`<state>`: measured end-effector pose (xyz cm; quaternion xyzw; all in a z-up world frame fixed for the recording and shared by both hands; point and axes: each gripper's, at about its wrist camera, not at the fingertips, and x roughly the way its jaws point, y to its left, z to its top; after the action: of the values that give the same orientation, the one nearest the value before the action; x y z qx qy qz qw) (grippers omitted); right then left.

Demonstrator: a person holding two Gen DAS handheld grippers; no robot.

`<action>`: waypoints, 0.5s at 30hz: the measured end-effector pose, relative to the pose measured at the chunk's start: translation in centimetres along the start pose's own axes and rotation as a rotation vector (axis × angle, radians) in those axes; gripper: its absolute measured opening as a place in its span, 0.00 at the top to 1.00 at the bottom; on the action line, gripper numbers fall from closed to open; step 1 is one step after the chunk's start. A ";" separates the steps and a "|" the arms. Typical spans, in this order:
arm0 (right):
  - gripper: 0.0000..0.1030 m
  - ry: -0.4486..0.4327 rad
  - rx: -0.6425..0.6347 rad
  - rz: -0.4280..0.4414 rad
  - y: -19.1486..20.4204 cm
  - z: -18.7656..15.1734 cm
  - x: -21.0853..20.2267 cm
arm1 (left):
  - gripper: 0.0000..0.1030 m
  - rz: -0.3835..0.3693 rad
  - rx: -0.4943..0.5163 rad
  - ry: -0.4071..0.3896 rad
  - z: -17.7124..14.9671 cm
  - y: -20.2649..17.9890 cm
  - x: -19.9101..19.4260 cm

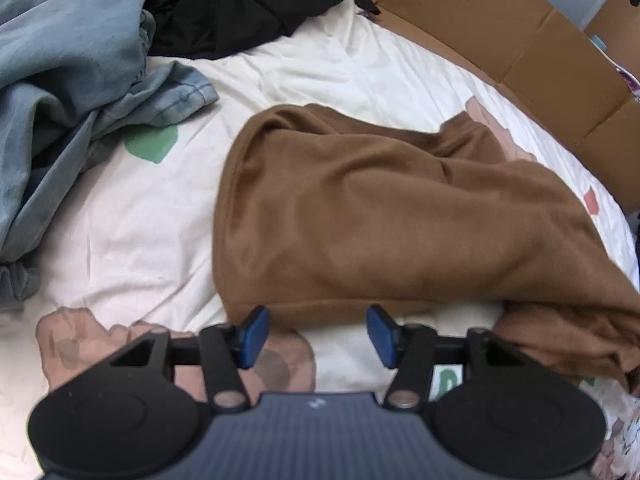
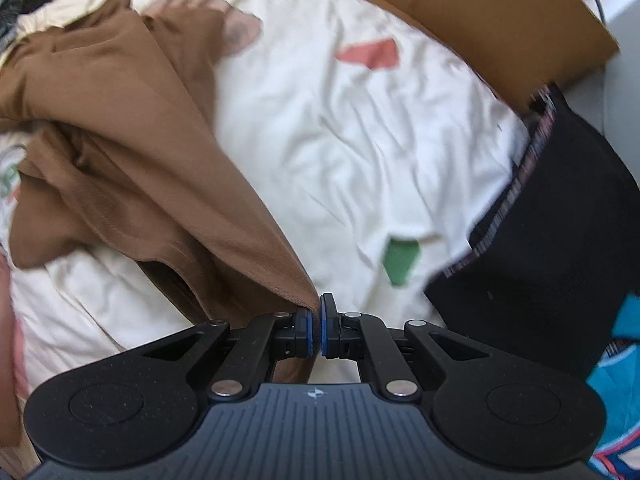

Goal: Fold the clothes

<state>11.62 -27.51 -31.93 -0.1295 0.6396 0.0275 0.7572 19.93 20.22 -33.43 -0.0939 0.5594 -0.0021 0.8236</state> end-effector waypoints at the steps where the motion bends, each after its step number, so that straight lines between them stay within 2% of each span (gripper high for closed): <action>1: 0.99 0.010 0.004 -0.011 -0.3 -0.4 0.2 | 0.40 0.000 0.006 -0.002 -0.1 -0.1 -0.1; 6: 0.99 0.042 0.031 -0.027 -1.2 -1.9 0.8 | 0.39 0.013 0.022 -0.012 -0.3 0.2 -0.6; 9: 0.98 0.062 0.034 -0.034 -0.9 -2.4 1.1 | 0.38 0.037 -0.006 -0.023 0.0 1.2 -0.5; 12: 0.96 0.095 0.041 -0.027 -0.2 -2.7 1.3 | 0.39 0.027 -0.037 -0.045 0.6 2.2 -0.1; 14: 0.90 0.084 0.036 -0.031 0.4 -2.8 0.9 | 0.48 0.022 -0.032 -0.034 0.8 2.6 0.5; 15: 0.79 0.083 0.031 -0.043 0.7 -2.8 0.8 | 0.50 0.021 -0.033 -0.028 0.9 2.7 0.7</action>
<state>8.88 -27.60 -33.22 -0.1325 0.6678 -0.0039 0.7324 20.73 22.89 -34.17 -0.1016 0.5487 0.0173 0.8296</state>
